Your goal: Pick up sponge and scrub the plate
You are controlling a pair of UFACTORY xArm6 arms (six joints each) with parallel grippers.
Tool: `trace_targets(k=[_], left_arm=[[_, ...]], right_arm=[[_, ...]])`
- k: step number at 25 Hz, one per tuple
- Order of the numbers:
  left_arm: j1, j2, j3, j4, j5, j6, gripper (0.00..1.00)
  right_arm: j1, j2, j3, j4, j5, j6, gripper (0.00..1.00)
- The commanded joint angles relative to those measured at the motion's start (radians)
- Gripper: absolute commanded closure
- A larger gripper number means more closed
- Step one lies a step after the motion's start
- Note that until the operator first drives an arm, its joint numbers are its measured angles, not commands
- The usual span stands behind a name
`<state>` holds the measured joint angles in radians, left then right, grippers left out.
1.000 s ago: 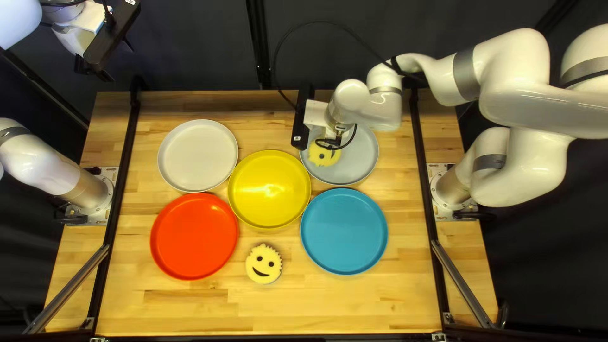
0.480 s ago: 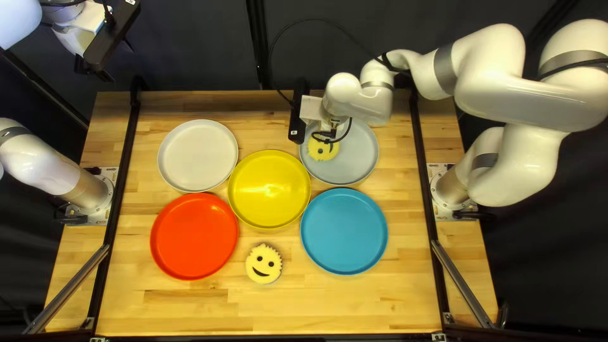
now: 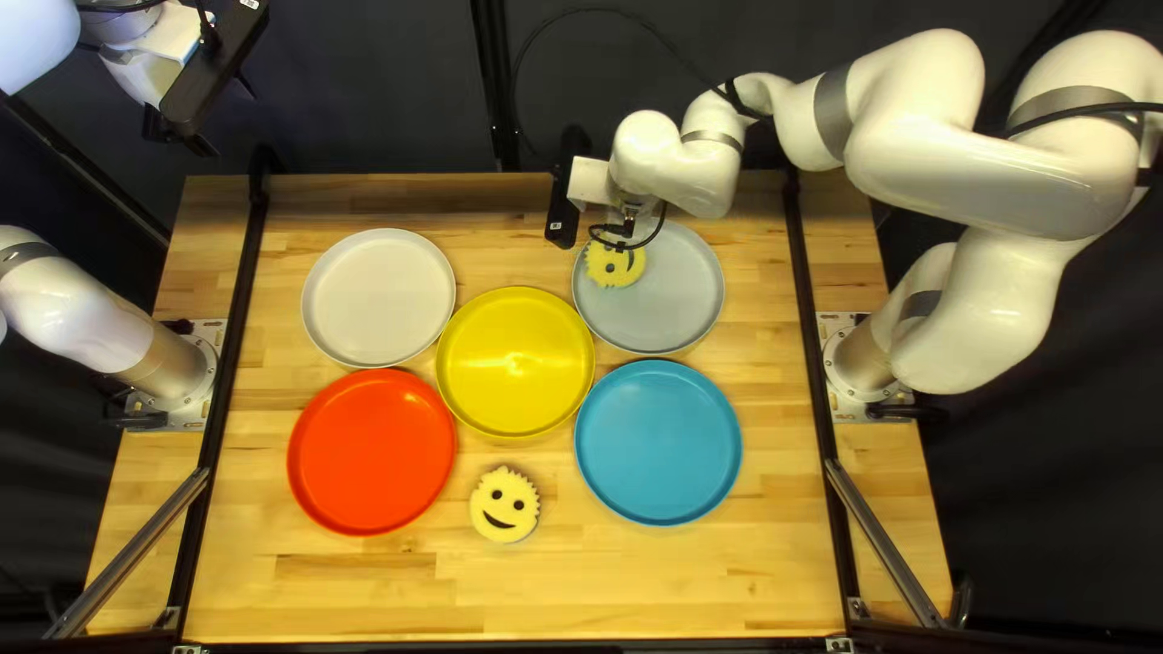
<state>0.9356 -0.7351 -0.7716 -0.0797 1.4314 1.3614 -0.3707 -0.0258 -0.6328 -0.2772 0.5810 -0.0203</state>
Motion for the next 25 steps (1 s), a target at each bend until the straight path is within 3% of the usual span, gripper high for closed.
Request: trace_targets(k=[1,9,19,25], left_arm=[[0.000,0.000,0.000,0.000,0.000,0.000,0.00],[0.000,0.000,0.000,0.000,0.000,0.000,0.00],[0.000,0.000,0.000,0.000,0.000,0.000,0.00],[0.000,0.000,0.000,0.000,0.000,0.000,0.00]], right_arm=[[0.042,-0.054,0.050,-0.026,0.007,0.037,1.00],[0.096,-0.120,0.133,-0.055,0.002,0.077,1.00],[-0.053,-0.097,0.118,-0.033,-0.021,-0.040,1.00],[-0.139,-0.037,0.052,-0.029,-0.019,-0.080,1.00]])
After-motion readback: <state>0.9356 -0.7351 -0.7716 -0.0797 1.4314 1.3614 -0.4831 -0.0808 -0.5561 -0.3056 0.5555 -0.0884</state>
